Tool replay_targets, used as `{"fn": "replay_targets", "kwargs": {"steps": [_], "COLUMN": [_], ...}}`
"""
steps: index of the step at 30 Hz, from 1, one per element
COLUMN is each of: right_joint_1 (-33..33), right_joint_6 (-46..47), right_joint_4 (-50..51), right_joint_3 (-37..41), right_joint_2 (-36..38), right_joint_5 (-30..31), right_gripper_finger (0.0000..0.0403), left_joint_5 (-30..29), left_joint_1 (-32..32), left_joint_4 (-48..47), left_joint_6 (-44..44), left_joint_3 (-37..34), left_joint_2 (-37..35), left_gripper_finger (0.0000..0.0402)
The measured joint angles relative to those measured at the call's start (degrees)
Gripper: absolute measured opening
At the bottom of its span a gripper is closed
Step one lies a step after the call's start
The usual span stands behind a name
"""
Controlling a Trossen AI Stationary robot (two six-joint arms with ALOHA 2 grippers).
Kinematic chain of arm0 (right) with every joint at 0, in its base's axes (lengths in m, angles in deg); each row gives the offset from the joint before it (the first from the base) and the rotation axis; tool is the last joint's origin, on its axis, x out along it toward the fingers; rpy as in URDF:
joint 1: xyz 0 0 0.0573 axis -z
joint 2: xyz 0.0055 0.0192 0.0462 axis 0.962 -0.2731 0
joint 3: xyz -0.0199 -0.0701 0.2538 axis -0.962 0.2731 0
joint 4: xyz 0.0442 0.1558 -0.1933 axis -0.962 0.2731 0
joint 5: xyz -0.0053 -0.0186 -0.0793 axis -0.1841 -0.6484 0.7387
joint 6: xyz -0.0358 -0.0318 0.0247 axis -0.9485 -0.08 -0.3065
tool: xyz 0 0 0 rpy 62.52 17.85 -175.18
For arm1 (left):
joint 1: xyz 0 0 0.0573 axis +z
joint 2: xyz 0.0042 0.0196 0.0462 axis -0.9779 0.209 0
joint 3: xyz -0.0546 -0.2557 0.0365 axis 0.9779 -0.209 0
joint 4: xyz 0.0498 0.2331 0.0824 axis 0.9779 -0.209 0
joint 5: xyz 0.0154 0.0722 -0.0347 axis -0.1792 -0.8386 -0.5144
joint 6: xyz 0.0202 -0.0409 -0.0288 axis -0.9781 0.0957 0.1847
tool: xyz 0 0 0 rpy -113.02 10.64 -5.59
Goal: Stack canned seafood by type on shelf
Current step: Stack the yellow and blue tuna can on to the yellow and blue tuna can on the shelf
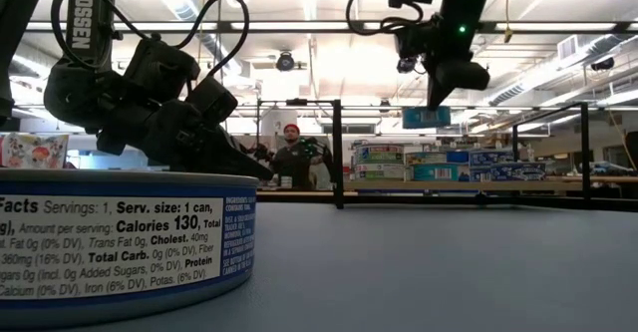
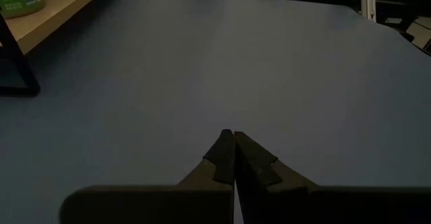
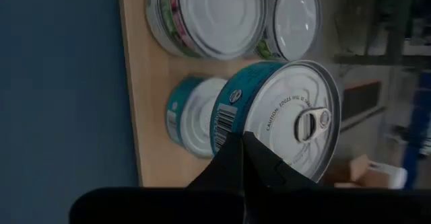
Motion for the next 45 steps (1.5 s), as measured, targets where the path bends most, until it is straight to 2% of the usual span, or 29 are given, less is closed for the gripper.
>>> {"fn": "replay_targets", "kwargs": {"steps": [11, 16, 24, 34, 45], "right_joint_1": [5.4, 7.3, 8.3, 10.1, 10.3], "right_joint_6": [-0.8, -0.8, -0.9, -0.6, 0.0], "right_joint_4": [-1.8, -3.5, -8.8, -10.0, -10.1], "right_joint_3": [0.0, 2.4, 7.4, 7.5, 7.5], "right_joint_2": [0.0, -0.1, -0.2, -0.2, -0.2], "right_joint_5": [-5.9, -7.5, -9.1, -12.7, -13.4], "right_gripper_finger": [0.0, 0.0, 0.0, 0.0, 0.0012], "left_joint_5": [0.0, 0.0, 0.0, 0.0, 0.0], "left_joint_1": [0.0, 0.0, 0.0, 0.0, 0.0], "left_joint_4": [0.1, 0.2, 0.2, 0.2, 0.2], "left_joint_6": [0.0, -0.1, -0.1, -0.1, -0.1], "left_joint_3": [0.0, 0.0, 0.0, 0.0, 0.0], "left_joint_2": [0.0, 0.0, 0.0, 0.0, 0.0], "left_gripper_finger": [0.0005, 0.0005, 0.0005, 0.0005, 0.0005]}}
